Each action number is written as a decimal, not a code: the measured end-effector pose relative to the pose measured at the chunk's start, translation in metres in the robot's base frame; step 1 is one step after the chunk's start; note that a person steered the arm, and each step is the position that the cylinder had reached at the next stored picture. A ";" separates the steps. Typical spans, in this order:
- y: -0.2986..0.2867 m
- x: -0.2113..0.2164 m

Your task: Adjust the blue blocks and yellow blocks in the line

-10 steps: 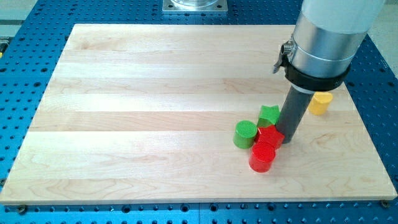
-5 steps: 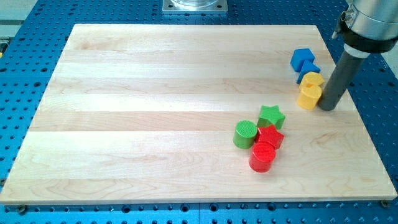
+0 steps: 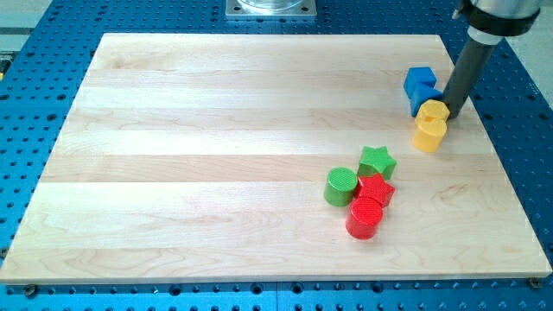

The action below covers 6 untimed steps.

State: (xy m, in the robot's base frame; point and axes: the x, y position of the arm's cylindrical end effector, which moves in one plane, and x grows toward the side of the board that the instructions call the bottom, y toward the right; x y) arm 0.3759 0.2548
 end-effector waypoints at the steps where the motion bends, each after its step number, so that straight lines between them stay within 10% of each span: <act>1: 0.000 -0.015; 6: -0.053 -0.090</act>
